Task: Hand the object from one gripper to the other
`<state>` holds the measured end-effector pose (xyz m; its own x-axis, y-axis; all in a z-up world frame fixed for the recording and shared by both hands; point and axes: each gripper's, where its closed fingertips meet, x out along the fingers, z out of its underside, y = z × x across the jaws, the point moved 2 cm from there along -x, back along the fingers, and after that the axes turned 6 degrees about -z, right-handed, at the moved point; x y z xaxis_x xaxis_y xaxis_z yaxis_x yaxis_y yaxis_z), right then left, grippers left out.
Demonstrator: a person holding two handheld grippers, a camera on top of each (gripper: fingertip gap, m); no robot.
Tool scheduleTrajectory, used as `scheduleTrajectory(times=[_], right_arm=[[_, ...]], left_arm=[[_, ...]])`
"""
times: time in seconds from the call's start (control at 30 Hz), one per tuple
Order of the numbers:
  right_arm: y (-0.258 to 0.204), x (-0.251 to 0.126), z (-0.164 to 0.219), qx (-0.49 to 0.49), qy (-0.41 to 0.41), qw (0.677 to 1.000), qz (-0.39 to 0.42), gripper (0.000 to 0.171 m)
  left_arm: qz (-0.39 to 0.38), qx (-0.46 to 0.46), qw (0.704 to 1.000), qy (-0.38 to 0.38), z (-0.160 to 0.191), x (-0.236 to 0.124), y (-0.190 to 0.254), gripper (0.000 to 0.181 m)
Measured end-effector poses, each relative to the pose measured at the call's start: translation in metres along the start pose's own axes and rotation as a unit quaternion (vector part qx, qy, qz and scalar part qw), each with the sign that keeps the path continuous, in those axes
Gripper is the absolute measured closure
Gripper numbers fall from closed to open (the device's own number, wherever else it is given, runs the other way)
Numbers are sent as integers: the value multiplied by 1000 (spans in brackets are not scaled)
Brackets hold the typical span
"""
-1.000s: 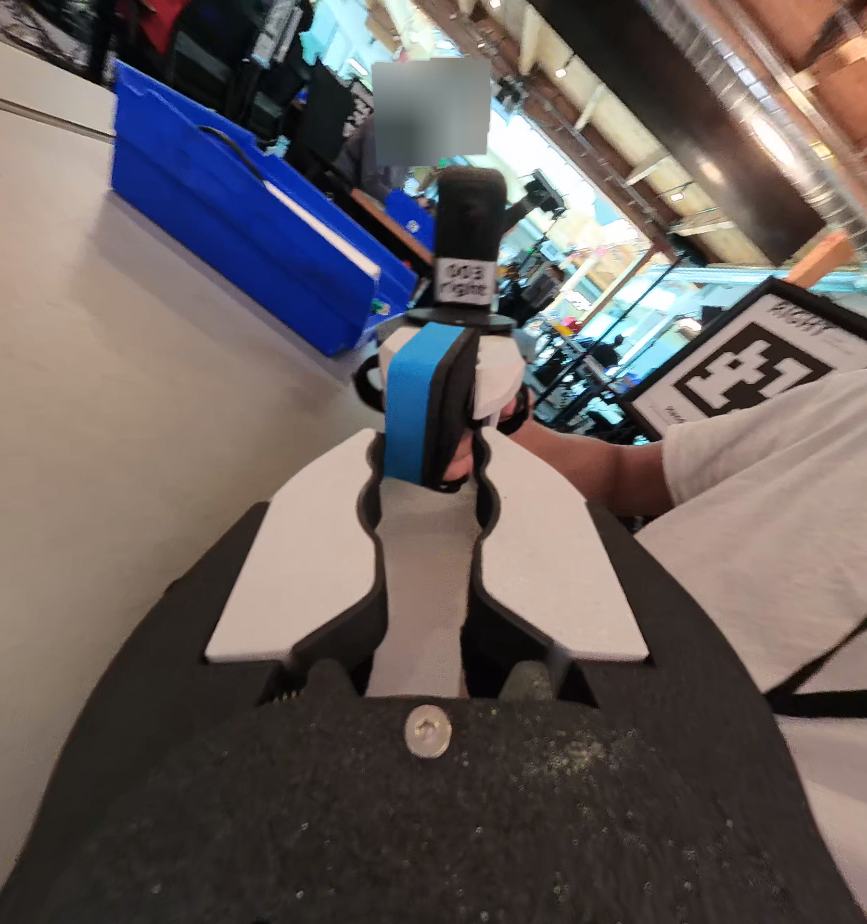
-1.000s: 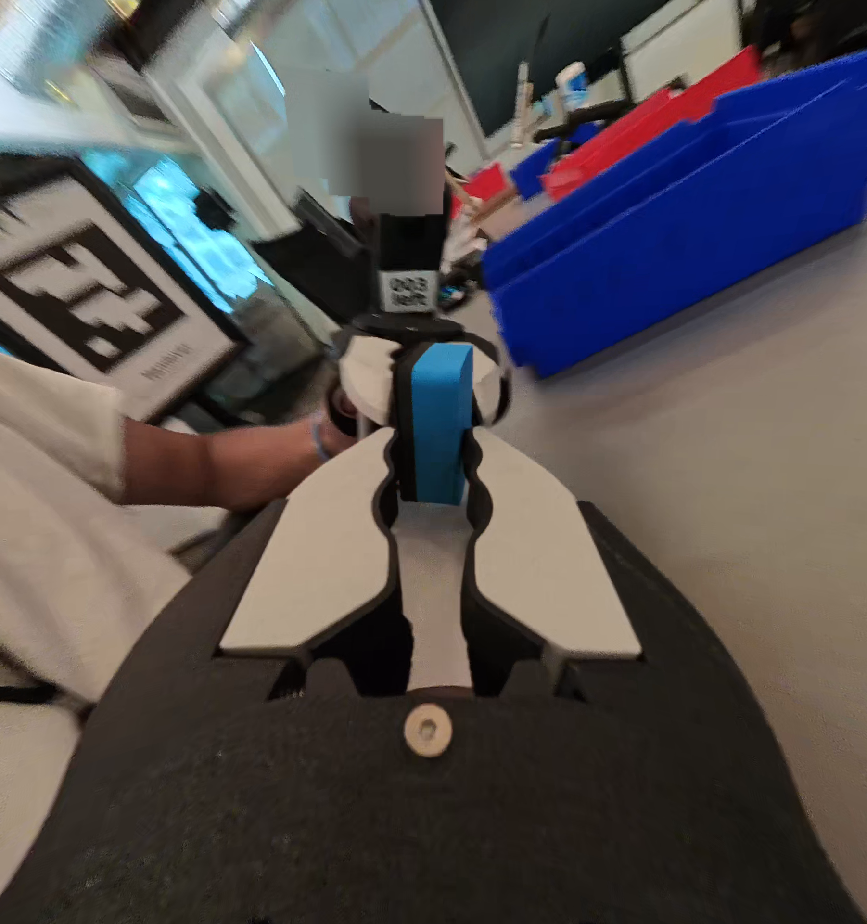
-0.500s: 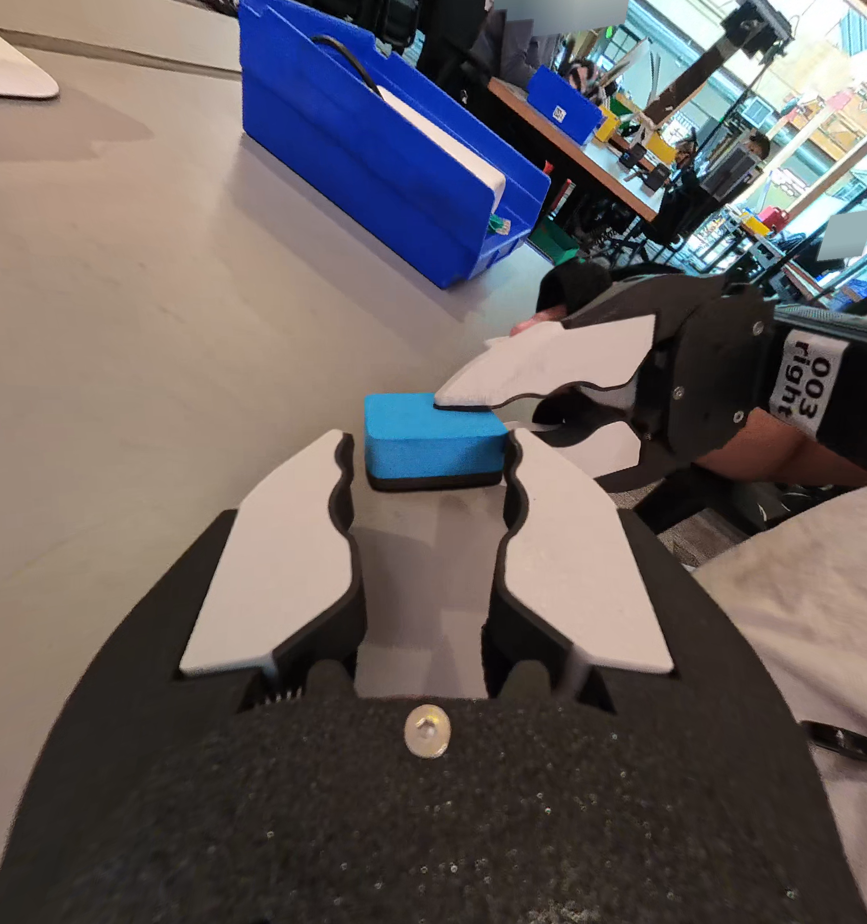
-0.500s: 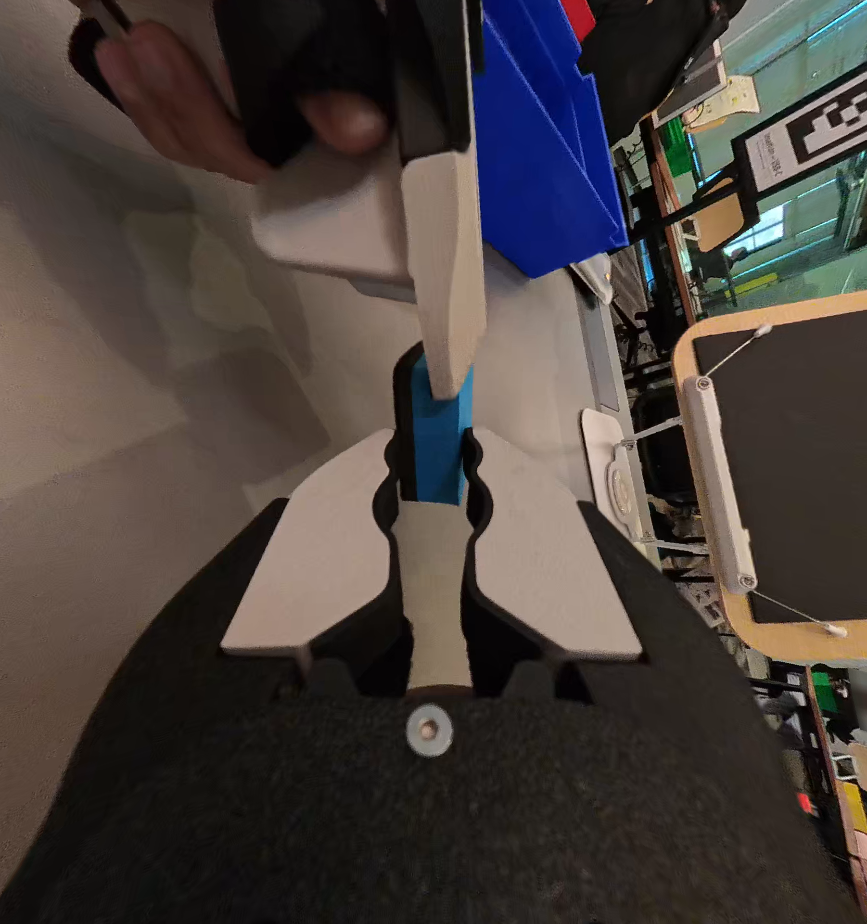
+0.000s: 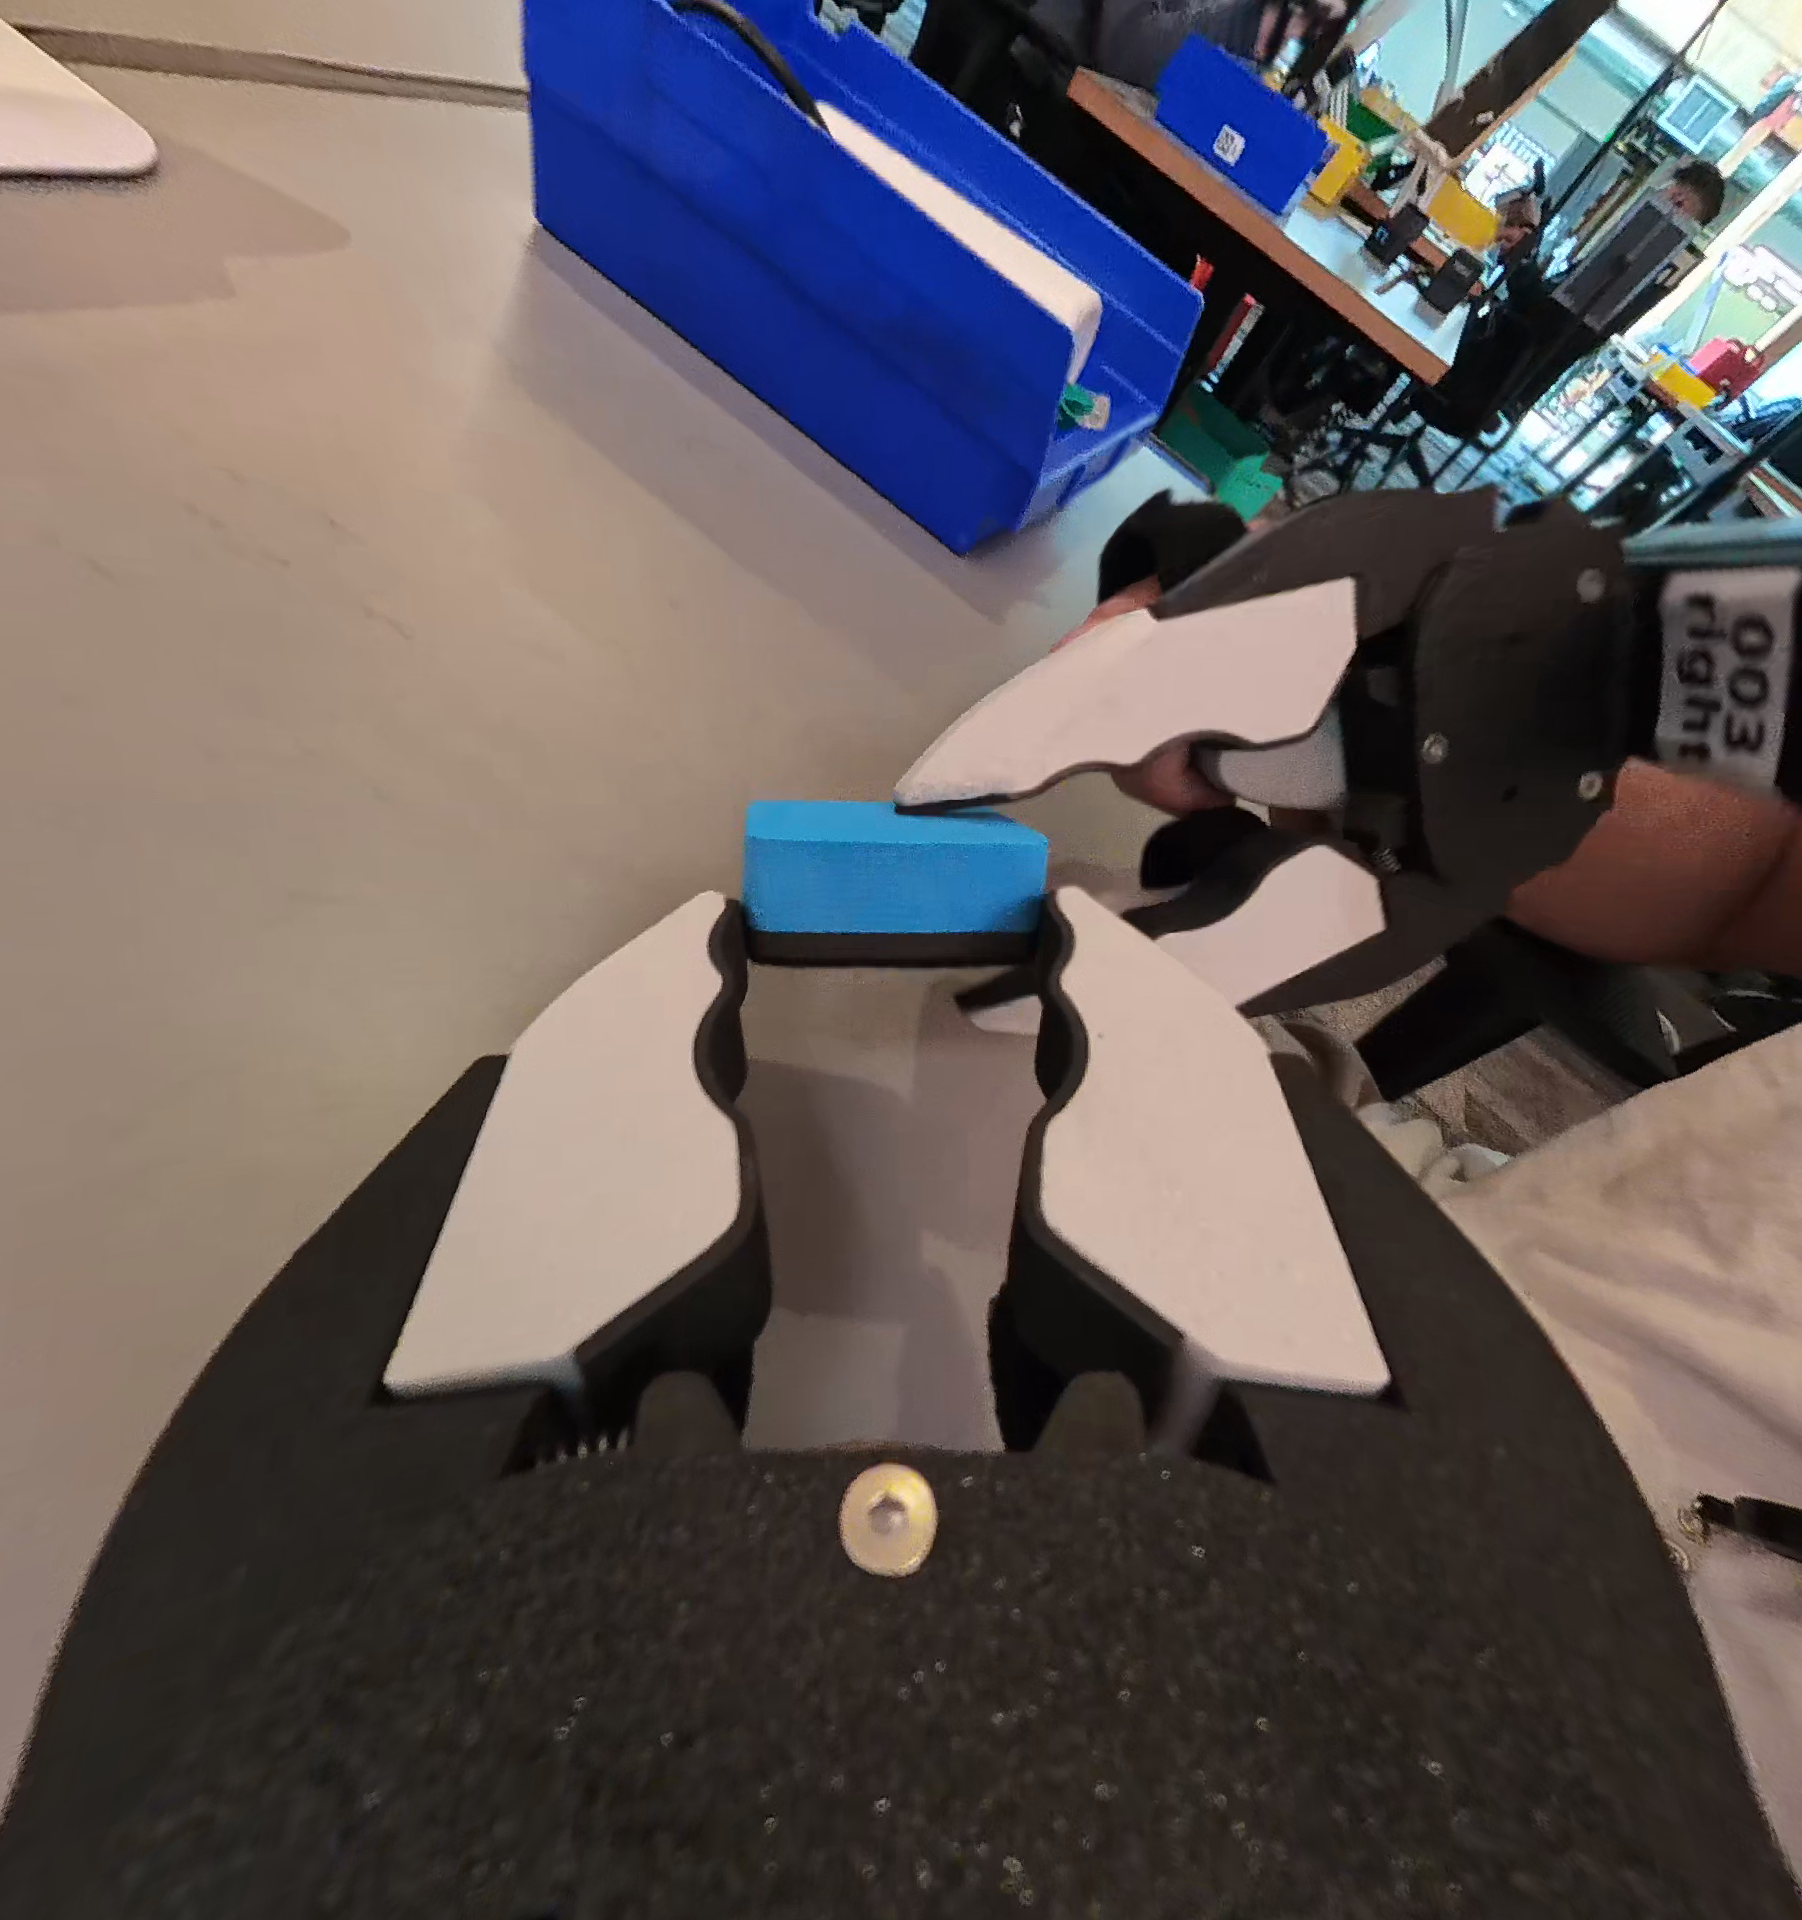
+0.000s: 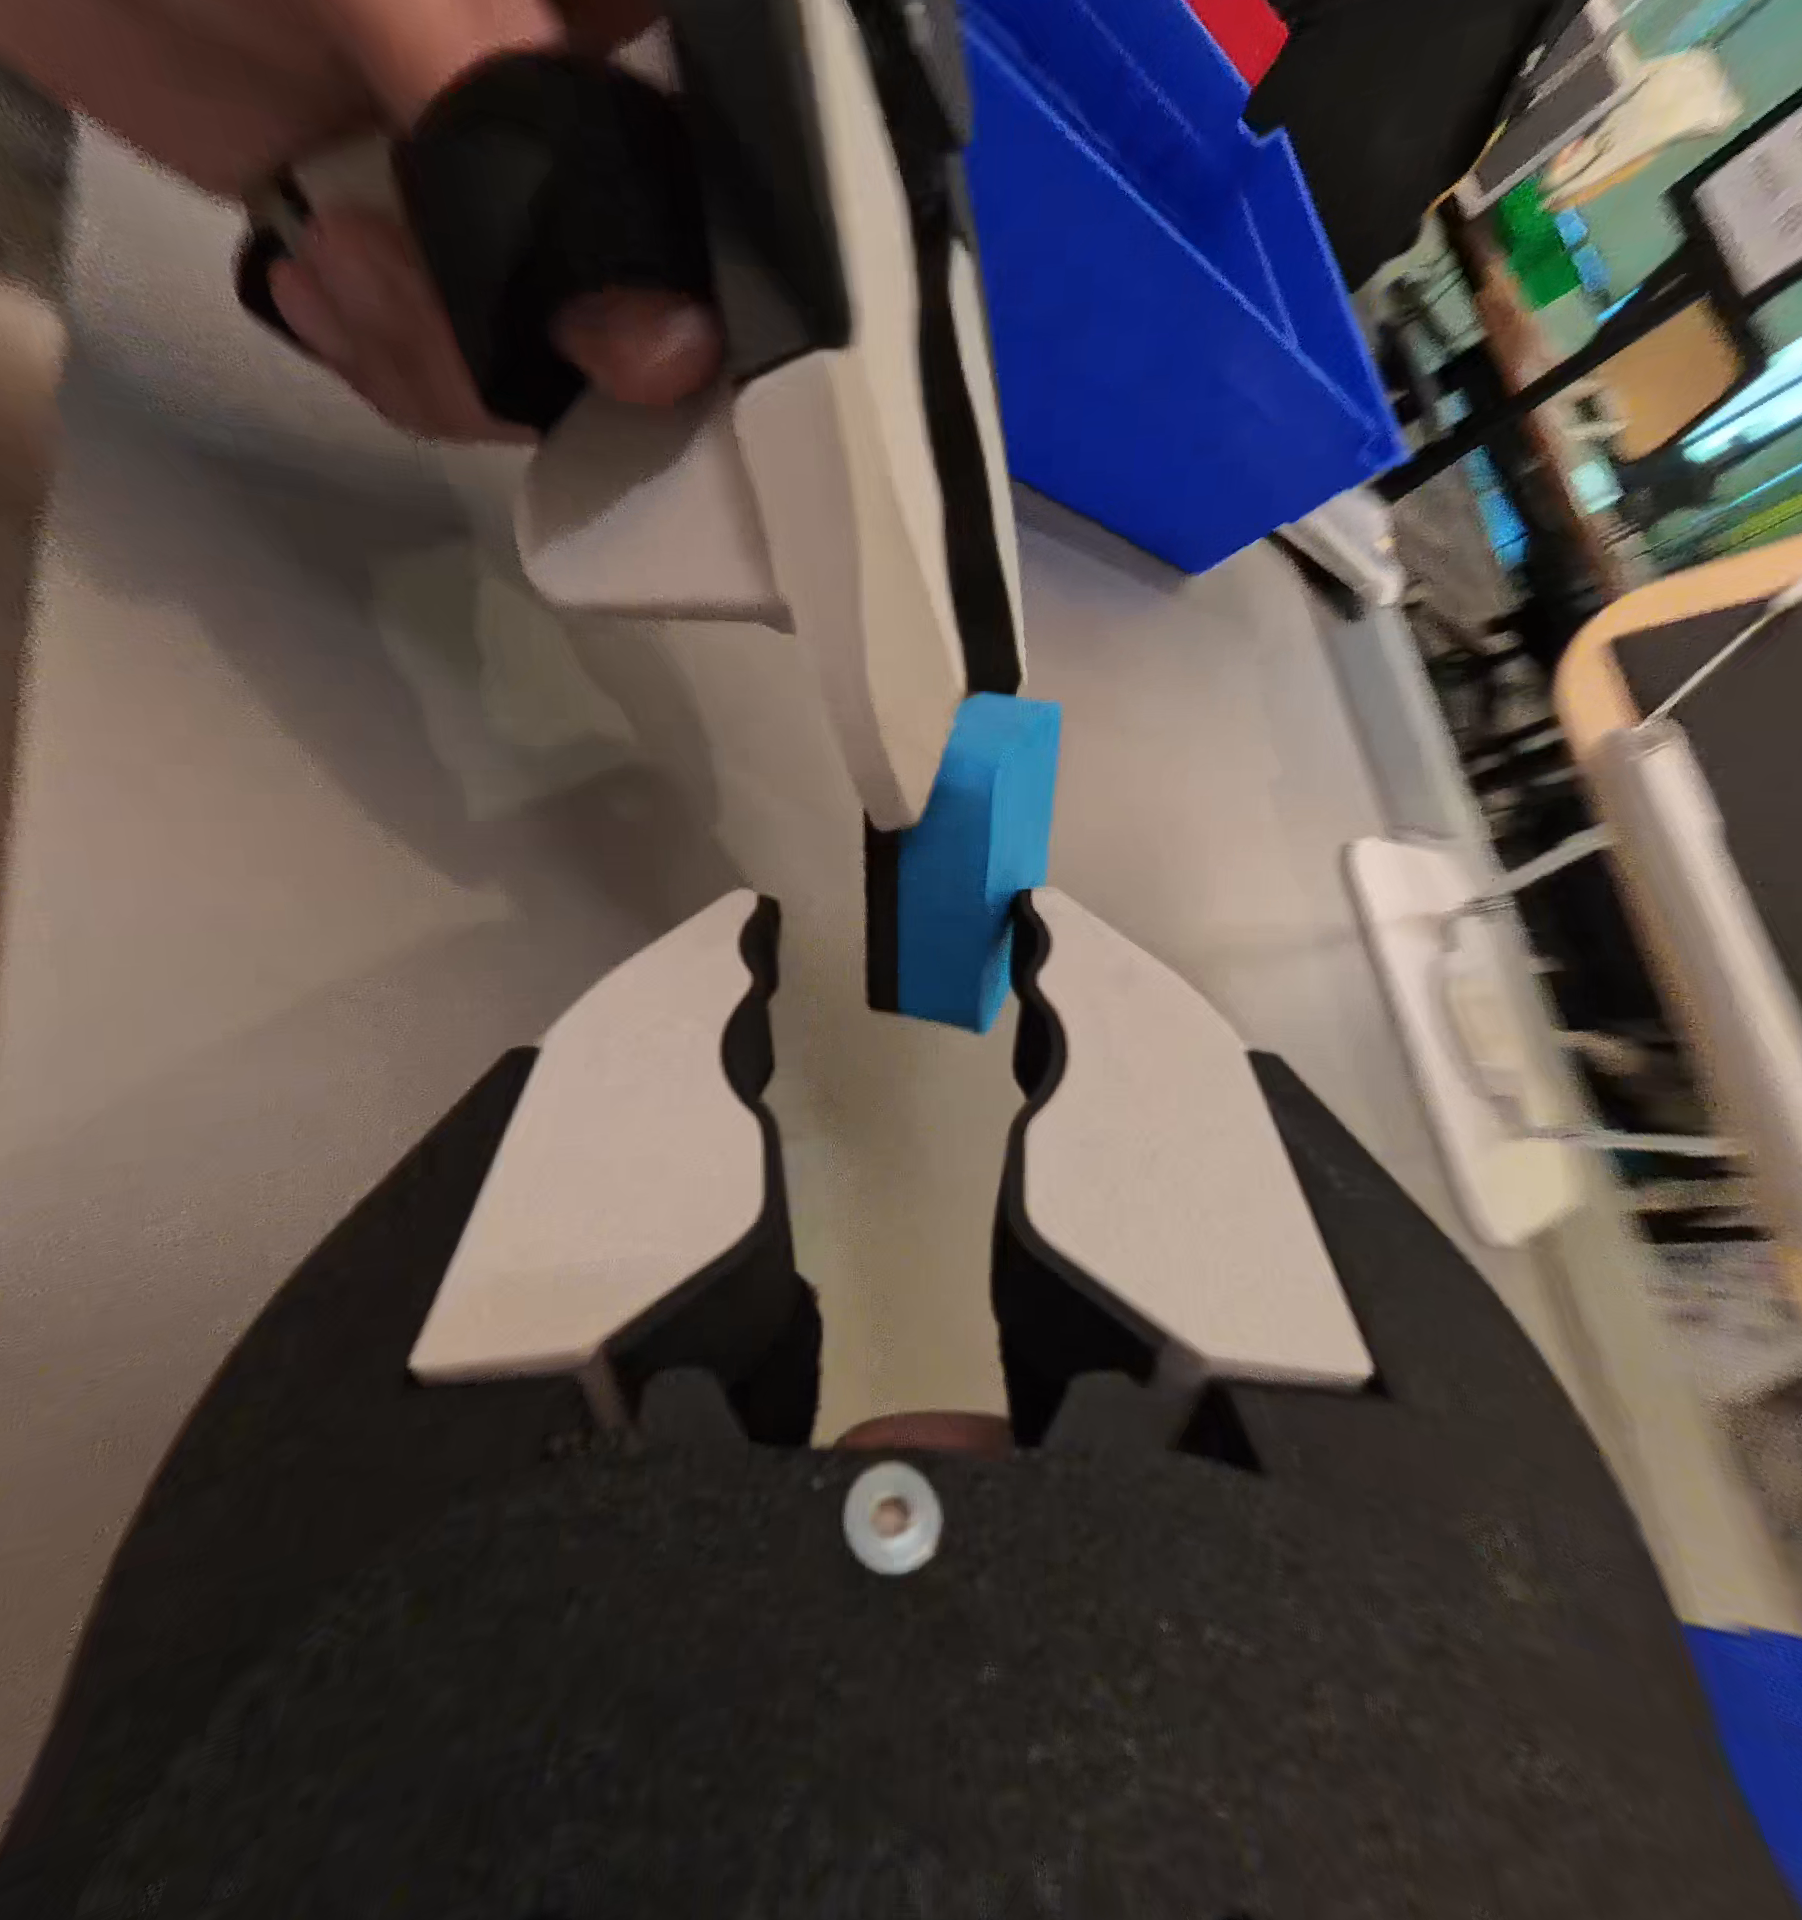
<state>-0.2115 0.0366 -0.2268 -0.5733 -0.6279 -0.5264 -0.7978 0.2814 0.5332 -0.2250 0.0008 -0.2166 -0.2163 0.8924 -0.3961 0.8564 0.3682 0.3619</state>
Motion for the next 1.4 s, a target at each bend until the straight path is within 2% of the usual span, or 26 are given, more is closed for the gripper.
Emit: scheduleTrajectory(times=[0.13,0.23,0.33,0.4,0.47,0.6,0.7,0.9,1.0,1.07,1.13,1.27,1.4], right_arm=[[11,-4,5,150,47,985,-74,123],[24,-5,12,270,70,954,-110,117],[26,-2,10,397,105,896,-168,100],[24,-1,4,455,137,856,-202,96],[21,4,2,487,148,833,-215,94],[14,11,2,485,133,839,-206,97],[8,13,1,472,124,847,-211,114],[13,11,2,462,123,853,-209,115],[21,11,14,449,107,871,-171,115],[26,8,15,459,125,862,-176,115],[29,3,10,506,164,817,-223,115],[45,-15,-5,622,293,651,-321,115],[55,-27,-20,667,387,528,-355,115]], left_arm=[[-47,63,997,12,-6,-9,-10,128],[-100,157,982,21,-12,-16,-12,128],[-185,297,937,-3,-11,-16,-12,128],[-226,383,895,-21,-7,-12,-9,128],[-247,438,863,-37,-2,-7,-3,128],[-260,484,834,-54,4,2,6,128],[-268,500,822,-51,3,4,10,128],[-283,491,823,-28,0,5,11,129],[-282,481,829,-31,1,3,8,136],[-276,467,840,-24,0,0,5,137],[-254,428,867,-14,-2,-2,5,136],[-180,324,928,32,-11,-6,10,124],[-152,264,947,104,-29,-16,16,110]])
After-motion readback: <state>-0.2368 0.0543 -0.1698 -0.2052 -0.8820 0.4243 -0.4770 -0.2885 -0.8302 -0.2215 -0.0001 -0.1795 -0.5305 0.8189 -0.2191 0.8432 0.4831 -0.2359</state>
